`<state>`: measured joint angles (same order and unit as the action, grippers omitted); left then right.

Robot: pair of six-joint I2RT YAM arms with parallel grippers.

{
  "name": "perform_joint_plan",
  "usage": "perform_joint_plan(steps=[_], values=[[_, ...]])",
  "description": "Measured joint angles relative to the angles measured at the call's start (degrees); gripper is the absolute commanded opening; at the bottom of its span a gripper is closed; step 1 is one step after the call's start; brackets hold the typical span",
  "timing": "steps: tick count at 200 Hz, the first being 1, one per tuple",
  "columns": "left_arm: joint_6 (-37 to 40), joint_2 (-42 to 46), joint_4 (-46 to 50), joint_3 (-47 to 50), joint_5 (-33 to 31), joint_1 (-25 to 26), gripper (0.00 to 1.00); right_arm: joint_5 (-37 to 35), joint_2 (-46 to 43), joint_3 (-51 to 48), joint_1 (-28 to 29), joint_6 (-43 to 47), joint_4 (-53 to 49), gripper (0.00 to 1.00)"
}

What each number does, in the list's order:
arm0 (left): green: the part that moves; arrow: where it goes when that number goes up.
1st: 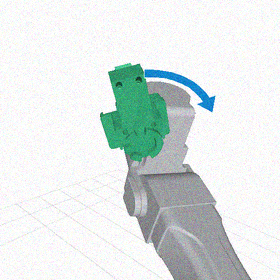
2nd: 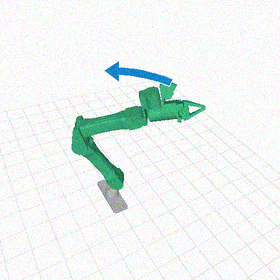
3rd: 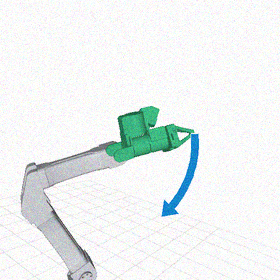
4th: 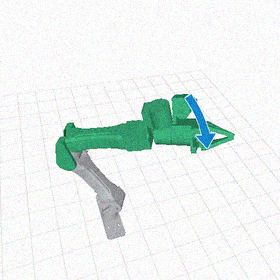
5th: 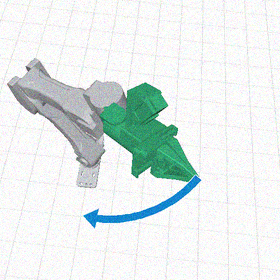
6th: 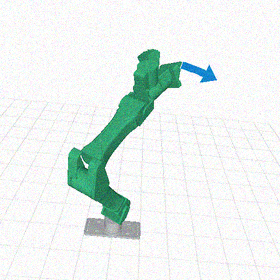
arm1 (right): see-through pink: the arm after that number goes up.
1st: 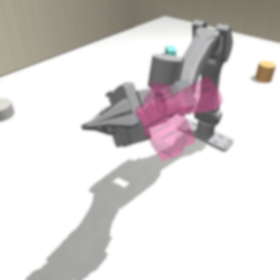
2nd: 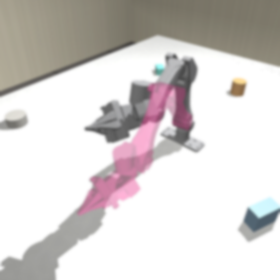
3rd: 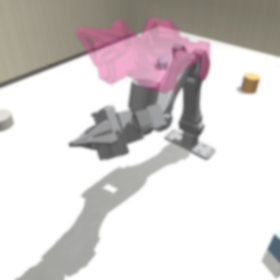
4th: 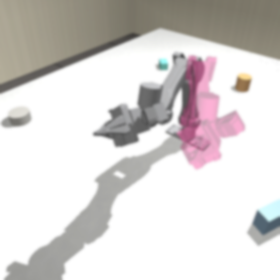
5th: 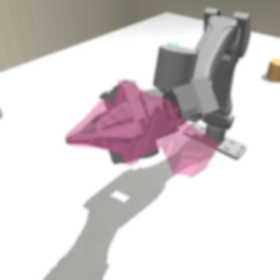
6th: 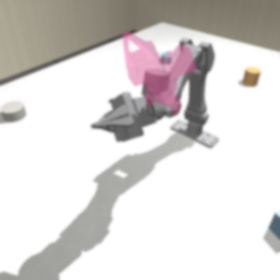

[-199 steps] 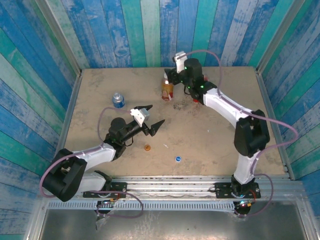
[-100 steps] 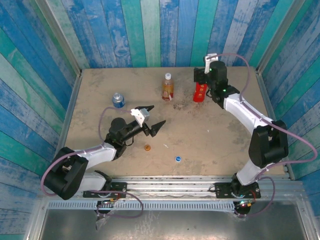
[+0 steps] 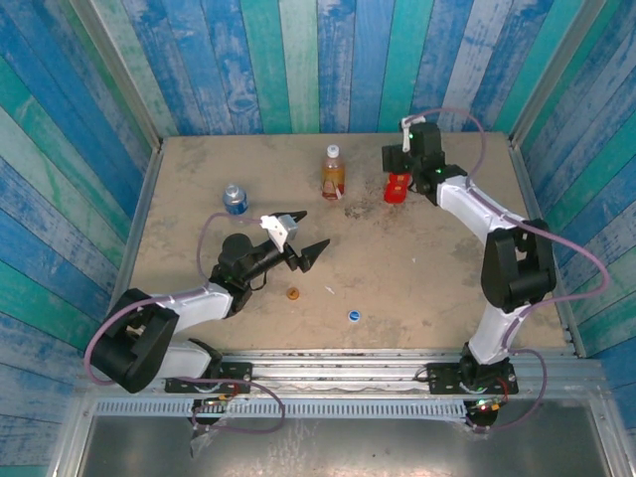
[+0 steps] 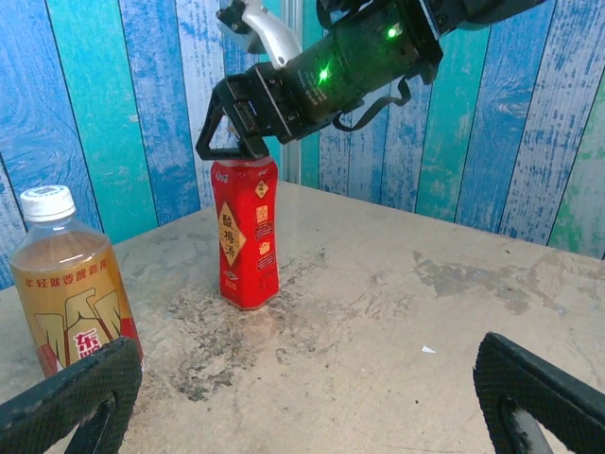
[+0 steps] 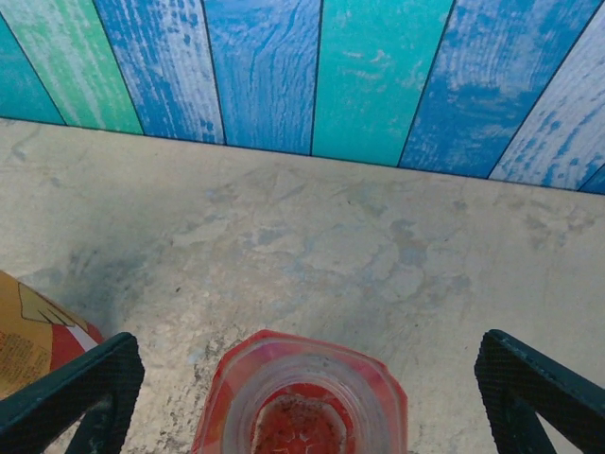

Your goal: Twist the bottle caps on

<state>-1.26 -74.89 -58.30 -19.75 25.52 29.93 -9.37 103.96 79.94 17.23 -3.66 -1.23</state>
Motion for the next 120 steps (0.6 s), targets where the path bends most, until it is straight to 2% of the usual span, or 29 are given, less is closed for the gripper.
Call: perform_joint_plan(steps=[65, 120], values=[[-1.14, -0.15, -0.44, 0.00, -0.37, 0.00, 0.94, 0.68, 1.11, 0.76, -0.17, -0.44, -1.36, 0.75], [-1.16, -0.15, -0.44, 0.00, -0.55, 0.00, 0.94, 1.84, 2.43, 2.16, -0.28, -0.48, -2.69, 0.78]])
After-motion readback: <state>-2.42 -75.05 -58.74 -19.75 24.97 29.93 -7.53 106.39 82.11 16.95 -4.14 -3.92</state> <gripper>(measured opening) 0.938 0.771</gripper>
